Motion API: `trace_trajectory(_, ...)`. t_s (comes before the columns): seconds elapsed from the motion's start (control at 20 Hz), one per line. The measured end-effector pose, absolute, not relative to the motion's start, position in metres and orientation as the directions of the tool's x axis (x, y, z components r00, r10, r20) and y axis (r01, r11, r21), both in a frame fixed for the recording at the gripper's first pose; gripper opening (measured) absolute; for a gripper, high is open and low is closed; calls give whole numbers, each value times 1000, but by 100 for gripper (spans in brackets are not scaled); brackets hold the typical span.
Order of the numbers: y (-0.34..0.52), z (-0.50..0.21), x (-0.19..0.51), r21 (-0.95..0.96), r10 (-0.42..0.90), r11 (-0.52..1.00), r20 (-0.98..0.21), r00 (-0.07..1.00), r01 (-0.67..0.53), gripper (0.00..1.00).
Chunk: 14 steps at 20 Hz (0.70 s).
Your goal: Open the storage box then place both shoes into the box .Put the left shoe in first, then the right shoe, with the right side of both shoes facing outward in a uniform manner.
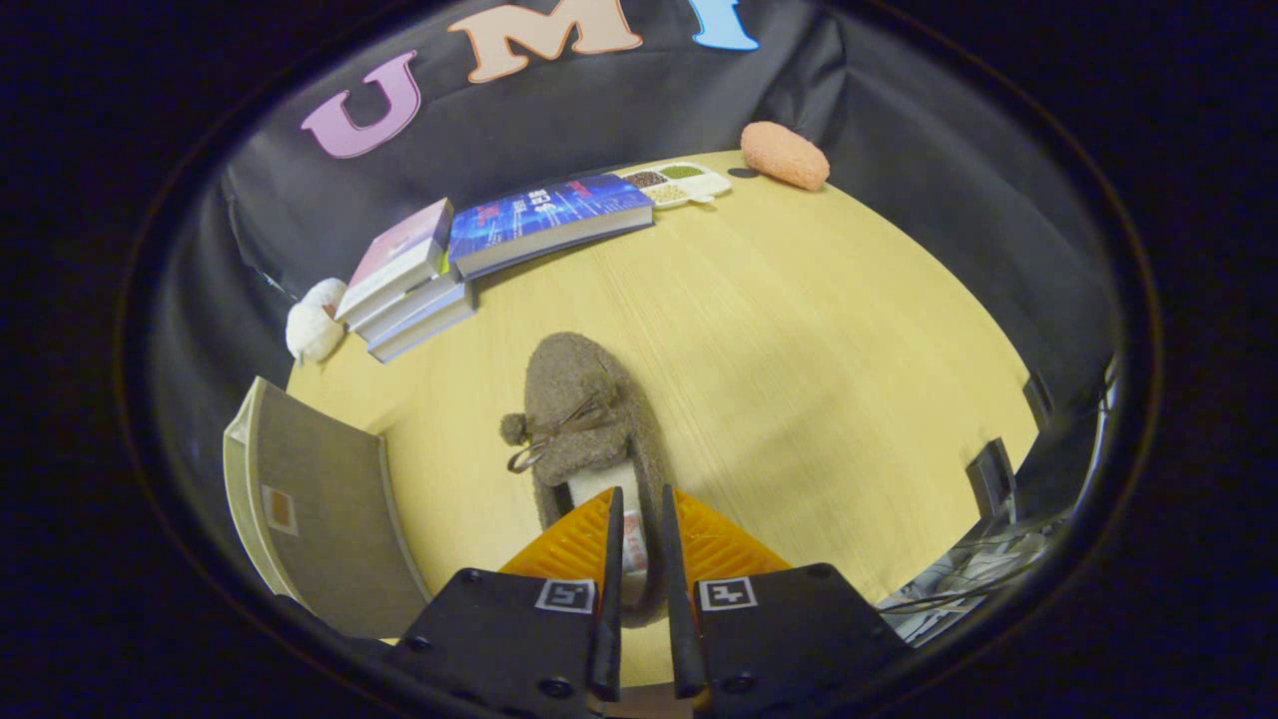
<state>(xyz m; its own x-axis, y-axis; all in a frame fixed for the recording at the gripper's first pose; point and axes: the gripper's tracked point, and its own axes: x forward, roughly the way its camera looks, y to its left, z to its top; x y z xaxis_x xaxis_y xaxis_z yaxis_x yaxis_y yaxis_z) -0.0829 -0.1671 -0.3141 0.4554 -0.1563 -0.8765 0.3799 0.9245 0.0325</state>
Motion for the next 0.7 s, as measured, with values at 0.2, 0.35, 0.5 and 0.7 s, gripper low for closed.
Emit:
trace_trajectory(0.2, -173, -338, -79, 6, -150, 935, -899, 412, 354, 24)
trace_trajectory(0.35, -174, -351, -76, 3, -136, 941, -912, 387, 339, 24)
trace_trajectory(0.5, -173, -353, -74, 13, -121, 942, -919, 376, 335, 19)
trace_trajectory(0.7, -174, -353, -73, 37, -106, 933, -922, 373, 358, 4)
